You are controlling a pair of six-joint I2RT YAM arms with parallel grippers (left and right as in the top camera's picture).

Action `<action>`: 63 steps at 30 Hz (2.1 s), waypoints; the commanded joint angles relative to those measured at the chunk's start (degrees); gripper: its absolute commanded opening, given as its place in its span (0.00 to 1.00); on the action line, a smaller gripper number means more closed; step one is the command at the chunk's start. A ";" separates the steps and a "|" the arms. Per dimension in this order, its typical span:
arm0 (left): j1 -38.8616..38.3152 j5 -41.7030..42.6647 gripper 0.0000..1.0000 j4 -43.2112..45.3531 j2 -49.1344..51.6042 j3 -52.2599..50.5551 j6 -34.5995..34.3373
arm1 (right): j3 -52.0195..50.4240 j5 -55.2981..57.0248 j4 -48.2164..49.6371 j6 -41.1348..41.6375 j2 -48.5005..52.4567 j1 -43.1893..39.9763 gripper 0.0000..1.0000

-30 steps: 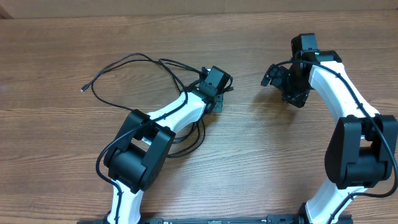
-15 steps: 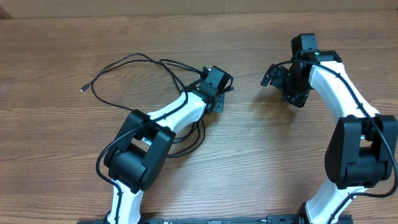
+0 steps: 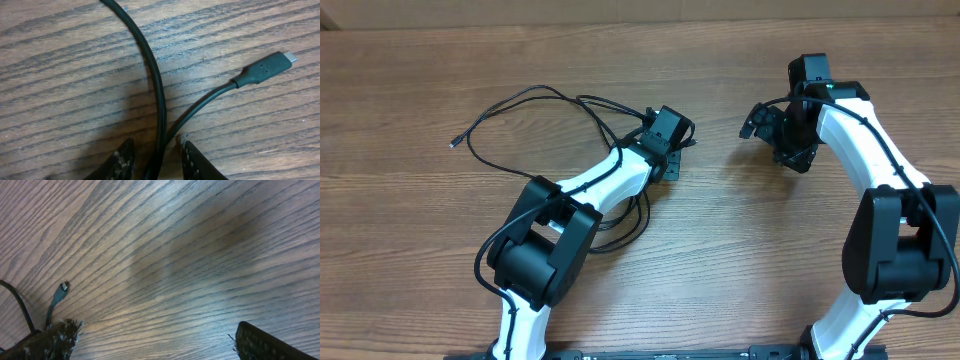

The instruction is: Untangle cables

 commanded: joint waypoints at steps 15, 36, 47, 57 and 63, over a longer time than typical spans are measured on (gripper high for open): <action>0.42 1.29 0.33 -0.83 1.51 -0.76 0.02 | 0.55 0.48 0.13 -0.09 0.07 0.00 1.00; 0.26 1.27 0.29 -0.81 0.94 -0.57 4.09 | 0.55 0.50 0.13 -0.09 0.07 0.00 1.00; 0.44 1.03 0.04 -8.44 -11.85 0.83 5.60 | 0.55 0.48 0.13 -0.11 0.07 0.00 1.00; 0.42 0.76 0.04 -13.60 -29.14 0.85 5.60 | 0.55 0.50 0.13 -0.09 0.07 0.00 1.00; 0.42 -3.69 0.04 -12.15 -41.79 0.85 5.57 | 0.55 0.50 0.13 -0.09 0.07 0.00 1.00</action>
